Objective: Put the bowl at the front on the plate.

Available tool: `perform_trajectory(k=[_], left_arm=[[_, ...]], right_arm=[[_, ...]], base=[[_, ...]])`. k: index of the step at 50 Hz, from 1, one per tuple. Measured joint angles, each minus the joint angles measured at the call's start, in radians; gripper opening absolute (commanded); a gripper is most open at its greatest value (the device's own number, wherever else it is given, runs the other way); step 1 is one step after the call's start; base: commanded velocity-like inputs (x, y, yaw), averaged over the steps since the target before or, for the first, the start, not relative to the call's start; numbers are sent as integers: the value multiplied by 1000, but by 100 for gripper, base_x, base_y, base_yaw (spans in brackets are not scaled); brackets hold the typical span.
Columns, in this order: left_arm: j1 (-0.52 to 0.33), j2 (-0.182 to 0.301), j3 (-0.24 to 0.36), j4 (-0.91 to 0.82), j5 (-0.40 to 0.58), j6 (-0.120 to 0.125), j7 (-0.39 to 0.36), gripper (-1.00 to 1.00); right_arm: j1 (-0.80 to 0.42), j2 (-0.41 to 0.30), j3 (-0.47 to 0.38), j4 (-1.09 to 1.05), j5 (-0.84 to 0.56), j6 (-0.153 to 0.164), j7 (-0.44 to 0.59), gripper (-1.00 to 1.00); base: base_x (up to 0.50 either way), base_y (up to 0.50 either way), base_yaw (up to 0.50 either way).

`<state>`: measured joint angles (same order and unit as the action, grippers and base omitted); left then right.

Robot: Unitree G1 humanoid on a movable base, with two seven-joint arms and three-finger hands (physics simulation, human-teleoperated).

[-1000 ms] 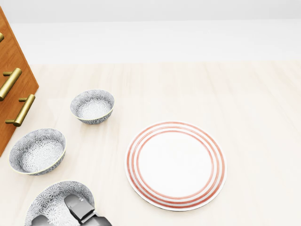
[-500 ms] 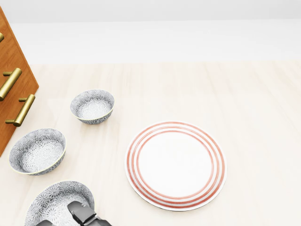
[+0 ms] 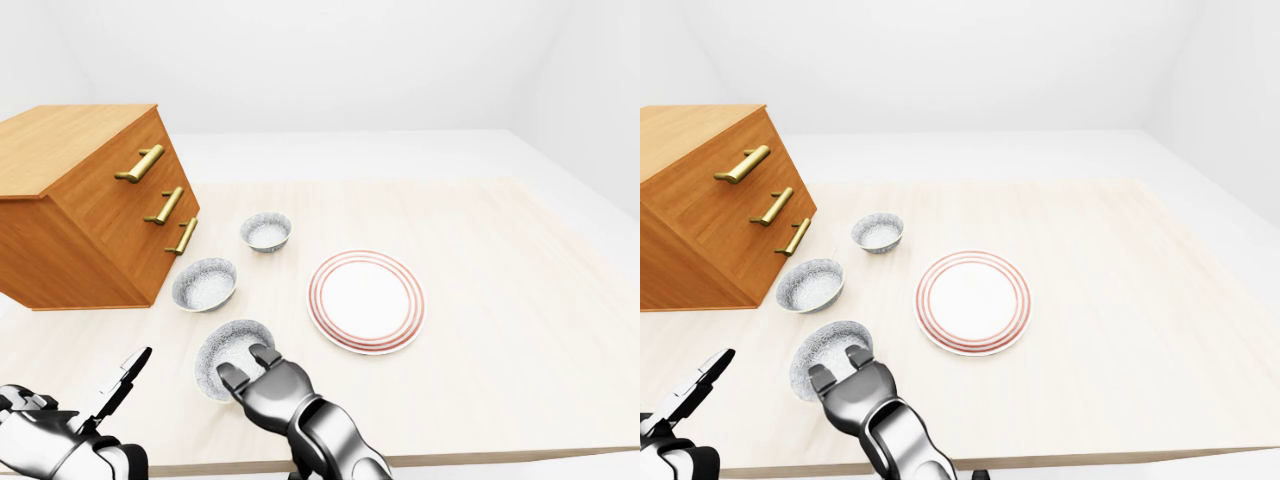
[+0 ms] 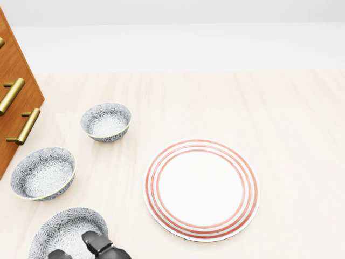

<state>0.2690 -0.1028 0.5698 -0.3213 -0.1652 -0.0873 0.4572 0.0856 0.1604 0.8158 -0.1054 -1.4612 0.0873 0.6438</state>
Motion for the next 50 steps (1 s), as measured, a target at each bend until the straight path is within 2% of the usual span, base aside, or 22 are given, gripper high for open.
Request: perform_trajectory(k=[17, 37, 47, 48, 49, 50], left_arm=[[-3, 2, -3, 15, 1, 0, 1, 100], [0, 2, -5, 12, -4, 0, 0, 100], [0, 1, -4, 9, -4, 0, -2, 100], [1, 1, -4, 8, -4, 0, -3, 100], [1, 1, -3, 6, -5, 0, -3, 100], [0, 1, -3, 7, -4, 0, -3, 100]], right_arm=[[-32, 31, -42, 89, 10, 0, 3, 100], [-81, 56, -86, 171, -91, 0, 38, 100], [-115, 81, -114, 237, -94, 0, 34, 100], [-120, 85, -117, 245, -94, 0, 34, 15], [-126, 89, -120, 248, -97, 0, 29, -100], [-133, 94, -124, 252, -99, 0, 22, -100]], base=[[0, 0, 0], [0, 0, 0], [0, 0, 0], [0, 0, 0], [0, 0, 0], [0, 0, 0]])
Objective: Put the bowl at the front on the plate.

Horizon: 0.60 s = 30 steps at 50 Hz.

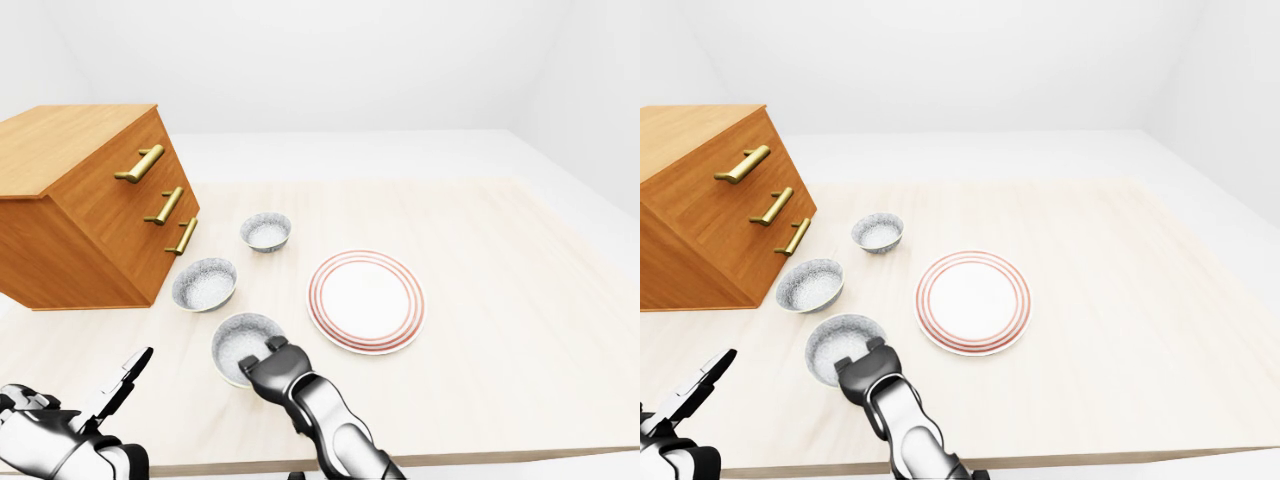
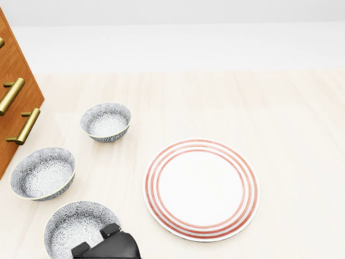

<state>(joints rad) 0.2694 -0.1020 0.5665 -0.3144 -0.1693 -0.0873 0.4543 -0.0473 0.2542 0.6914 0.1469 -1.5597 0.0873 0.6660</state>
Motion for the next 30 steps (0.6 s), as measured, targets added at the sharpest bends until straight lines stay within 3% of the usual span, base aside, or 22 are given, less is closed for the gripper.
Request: perform_trajectory(k=[16, 30], left_arm=[[-4, 3, -2, 11, 0, 0, 0, 100], [-1, 2, -1, 4, -1, 0, -2, 100]], right_arm=[[-75, 62, -46, 62, -29, 0, -80, -100], [-89, 85, -54, 67, -75, 0, -83, -100]], base=[[0, 0, 0], [0, 0, 0]])
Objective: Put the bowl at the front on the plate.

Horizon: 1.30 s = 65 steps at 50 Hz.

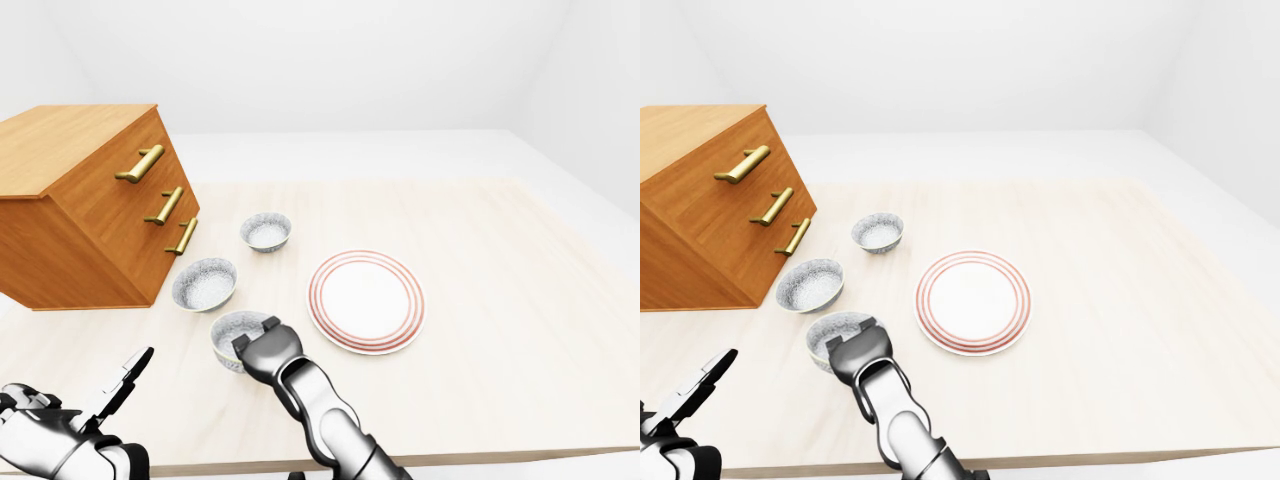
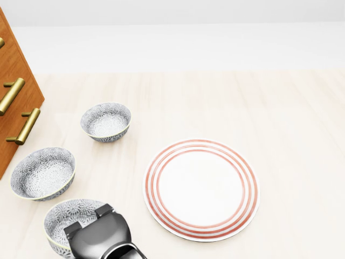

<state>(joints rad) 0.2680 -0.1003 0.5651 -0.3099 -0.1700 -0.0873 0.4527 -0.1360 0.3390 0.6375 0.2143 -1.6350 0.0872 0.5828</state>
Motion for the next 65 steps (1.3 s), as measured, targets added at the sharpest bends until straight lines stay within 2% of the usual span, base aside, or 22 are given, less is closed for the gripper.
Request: perform_trajectory(k=[23, 37, 65], left_arm=[[0, 0, -1, 6, -1, 0, 0, 100], [4, -3, 2, -7, 1, 0, -5, 100], [1, -1, 2, -8, 12, 0, -1, 100]], right_arm=[[7, -30, -9, -182, -79, 0, 115, -100], [-5, -35, -19, -309, -94, 0, 116, -100], [-39, -53, -102, -632, -248, -6, 115, -100]], base=[[0, 0, 0], [0, 0, 0], [0, 0, 0]])
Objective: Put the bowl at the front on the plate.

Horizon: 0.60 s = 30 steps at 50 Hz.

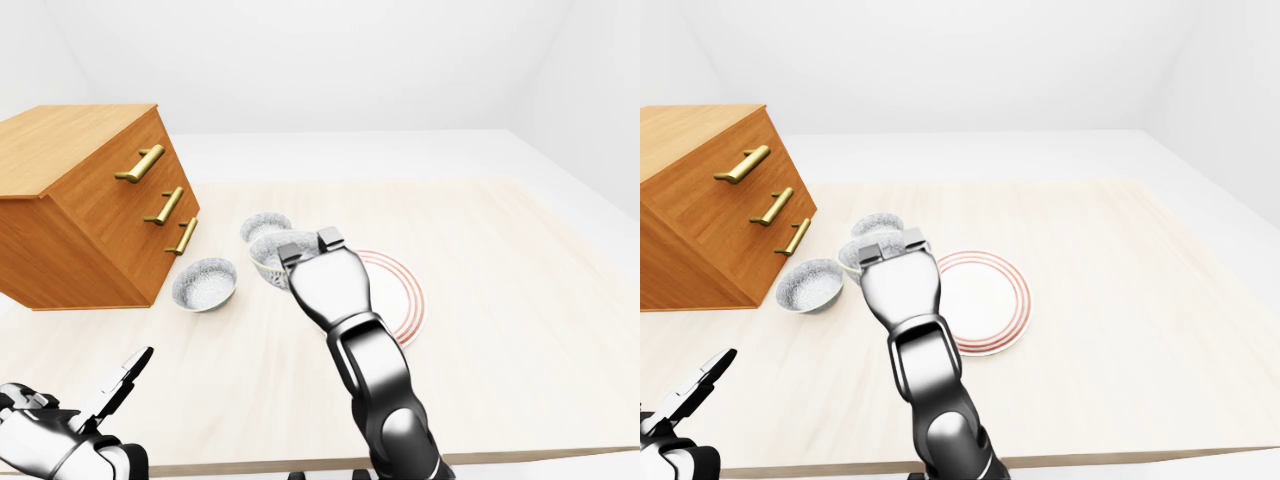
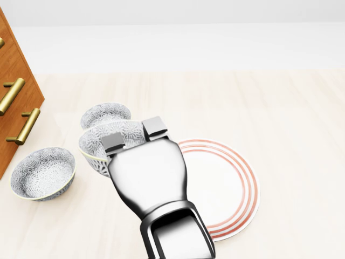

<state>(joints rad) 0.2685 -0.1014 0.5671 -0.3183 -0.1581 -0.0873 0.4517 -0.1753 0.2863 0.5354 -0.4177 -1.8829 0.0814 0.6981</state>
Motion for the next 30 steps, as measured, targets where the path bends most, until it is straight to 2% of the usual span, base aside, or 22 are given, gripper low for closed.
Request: perform_trajectory(k=[16, 30], left_arm=[[3, -3, 3, -6, -3, 0, -4, 100], [3, -4, 3, -4, 0, 0, -5, 100]], right_arm=[[63, -59, -37, -151, -37, 6, 0, -100], [160, -144, -71, -220, -70, 6, -26, -100]], base=[[0, 0, 0], [0, 0, 0]])
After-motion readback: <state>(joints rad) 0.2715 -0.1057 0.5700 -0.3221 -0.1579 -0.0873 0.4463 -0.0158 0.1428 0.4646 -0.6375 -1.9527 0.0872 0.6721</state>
